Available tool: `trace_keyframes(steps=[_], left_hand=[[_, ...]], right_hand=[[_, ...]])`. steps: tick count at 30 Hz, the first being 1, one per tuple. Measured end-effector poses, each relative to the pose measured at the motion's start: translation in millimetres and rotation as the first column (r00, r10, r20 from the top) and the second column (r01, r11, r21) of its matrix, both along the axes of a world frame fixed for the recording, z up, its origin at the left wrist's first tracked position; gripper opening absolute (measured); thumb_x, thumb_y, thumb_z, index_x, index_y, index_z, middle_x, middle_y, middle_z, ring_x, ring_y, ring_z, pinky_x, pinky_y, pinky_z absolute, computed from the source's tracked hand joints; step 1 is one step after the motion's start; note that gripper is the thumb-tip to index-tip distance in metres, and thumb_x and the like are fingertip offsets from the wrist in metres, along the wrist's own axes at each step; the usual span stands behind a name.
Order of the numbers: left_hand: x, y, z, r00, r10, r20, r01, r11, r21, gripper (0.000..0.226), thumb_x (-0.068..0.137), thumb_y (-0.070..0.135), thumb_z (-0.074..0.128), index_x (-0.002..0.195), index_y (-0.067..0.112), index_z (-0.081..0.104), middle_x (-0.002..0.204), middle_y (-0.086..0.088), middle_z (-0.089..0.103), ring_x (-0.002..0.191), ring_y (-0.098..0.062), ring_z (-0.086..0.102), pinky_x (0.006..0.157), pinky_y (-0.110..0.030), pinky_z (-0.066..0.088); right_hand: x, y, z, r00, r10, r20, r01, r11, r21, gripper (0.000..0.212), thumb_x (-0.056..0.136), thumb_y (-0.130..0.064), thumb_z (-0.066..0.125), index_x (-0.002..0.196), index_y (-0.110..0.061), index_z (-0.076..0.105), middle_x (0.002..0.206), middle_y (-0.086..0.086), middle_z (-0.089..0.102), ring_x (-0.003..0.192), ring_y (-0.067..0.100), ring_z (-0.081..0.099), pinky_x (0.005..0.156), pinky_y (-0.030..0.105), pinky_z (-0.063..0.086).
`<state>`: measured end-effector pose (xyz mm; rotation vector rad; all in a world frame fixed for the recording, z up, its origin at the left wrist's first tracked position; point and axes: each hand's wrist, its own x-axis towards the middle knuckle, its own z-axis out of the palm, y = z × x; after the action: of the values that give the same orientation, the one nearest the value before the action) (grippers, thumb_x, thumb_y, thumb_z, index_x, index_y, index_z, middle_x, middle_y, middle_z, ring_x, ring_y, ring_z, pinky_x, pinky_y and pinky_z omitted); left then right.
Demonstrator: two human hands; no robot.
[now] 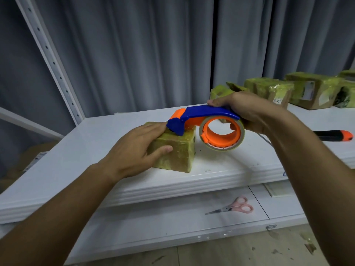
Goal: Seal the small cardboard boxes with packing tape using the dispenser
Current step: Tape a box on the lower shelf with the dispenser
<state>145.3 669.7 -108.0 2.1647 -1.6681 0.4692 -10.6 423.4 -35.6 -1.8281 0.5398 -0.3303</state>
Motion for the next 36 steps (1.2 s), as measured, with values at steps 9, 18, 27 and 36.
trace_keyframes(steps=[9,18,27,36], left_hand=[[12,1,-7,0.994,0.059,-0.087,-0.069,0.991,-0.117,0.055,0.093,0.062,0.044,0.141,0.038,0.056,0.145,0.021,0.051,0.133,-0.006,0.047,0.108,-0.036,0.044],[7,-6,11,0.996,0.086,0.004,-0.087,0.995,0.049,0.059,0.096,0.054,0.039,0.15,0.031,0.045,0.151,0.015,0.047,0.138,-0.011,0.042,0.112,-0.034,0.037],[-7,-18,15,0.994,0.102,0.045,-0.107,0.989,0.106,0.065,0.092,0.076,0.031,0.145,0.041,0.044,0.148,0.021,0.04,0.127,-0.008,0.044,0.096,-0.029,0.041],[-3,-34,8,0.997,0.039,0.069,-0.045,0.995,0.09,0.067,0.088,0.079,0.038,0.146,0.045,0.04,0.138,0.02,0.048,0.112,-0.008,0.05,0.085,-0.027,0.038]], right_hand=[[-33,-3,7,0.997,-0.03,0.074,0.026,0.998,0.055,0.035,0.071,-0.037,0.078,0.091,-0.009,0.068,0.07,0.003,0.072,0.051,0.011,0.065,0.044,0.019,0.049],[-48,-10,2,0.995,-0.095,0.0,0.095,0.995,0.018,0.037,0.083,-0.036,0.075,0.103,-0.006,0.065,0.064,-0.001,0.071,0.046,0.01,0.064,0.04,0.017,0.046],[-43,-11,-2,0.996,-0.078,-0.054,0.079,0.997,0.022,0.035,0.087,-0.035,0.073,0.104,-0.005,0.065,0.065,0.0,0.071,0.046,0.01,0.064,0.039,0.017,0.045],[-42,-9,-8,0.995,-0.083,-0.045,0.085,0.996,0.034,0.029,0.089,-0.031,0.072,0.103,-0.007,0.066,0.069,0.001,0.073,0.051,0.011,0.066,0.043,0.018,0.048]])
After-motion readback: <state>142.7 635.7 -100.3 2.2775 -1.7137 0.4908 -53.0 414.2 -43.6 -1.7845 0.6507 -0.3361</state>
